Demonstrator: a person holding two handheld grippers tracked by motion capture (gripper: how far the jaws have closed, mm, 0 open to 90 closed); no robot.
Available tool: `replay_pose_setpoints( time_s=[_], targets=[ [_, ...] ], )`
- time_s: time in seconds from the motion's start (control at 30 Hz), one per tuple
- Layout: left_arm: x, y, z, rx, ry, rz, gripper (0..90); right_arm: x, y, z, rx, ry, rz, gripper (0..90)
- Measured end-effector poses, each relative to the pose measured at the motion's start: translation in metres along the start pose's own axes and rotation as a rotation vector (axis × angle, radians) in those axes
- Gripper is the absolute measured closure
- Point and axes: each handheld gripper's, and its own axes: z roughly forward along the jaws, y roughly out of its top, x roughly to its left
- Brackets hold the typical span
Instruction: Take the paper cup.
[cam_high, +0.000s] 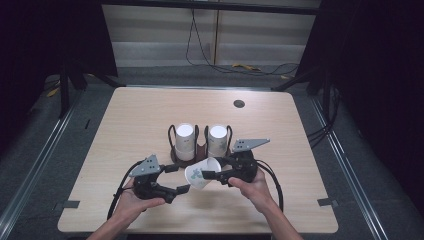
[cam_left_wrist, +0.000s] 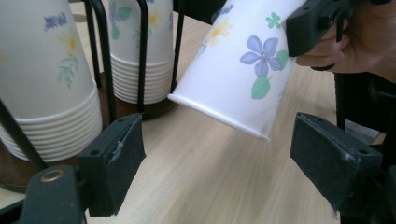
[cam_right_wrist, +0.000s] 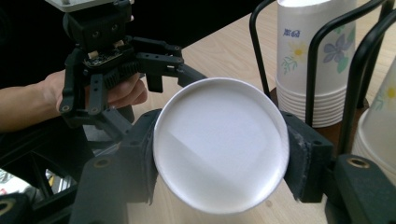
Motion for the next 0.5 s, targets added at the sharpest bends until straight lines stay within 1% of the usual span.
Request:
replay_pose_setpoints(
  time_s=[0.07, 0.23, 0.3, 0.37, 0.5],
  targets=[
    [-0.0022, -0.0009, 0.0018, 0.006, -0.005, 0.004, 17.5, 0.0007, -0.0024, -0.0006, -0.011, 0.005, 0.007, 38.3],
    [-0.0046, -0.0012, 0.0039, 0.003, -0.014, 0.007, 15.9, 0.0028, -0.0085, 0.0013, -0.004, 0.017, 0.011, 38.3],
    [-0.0052, -0.0014, 0.0043, 0.01, -0.02, 0.009, 15.8, 0.0028, -0.0089, 0.0023, -0.014, 0.03, 0.02, 38.3],
    [-0.0062, -0.0015, 0.0045, 0.013, -0.021, 0.025, 15.8, 0.0033, -0.0084, 0.0041, -0.017, 0.038, 0.018, 38.3],
    [-0.0079, -0.0016, 0.007, 0.009, -0.028, 0.025, 15.8, 0.0044, -0.0087, 0.0071, -0.016, 0.054, 0.016, 38.3]
  ],
)
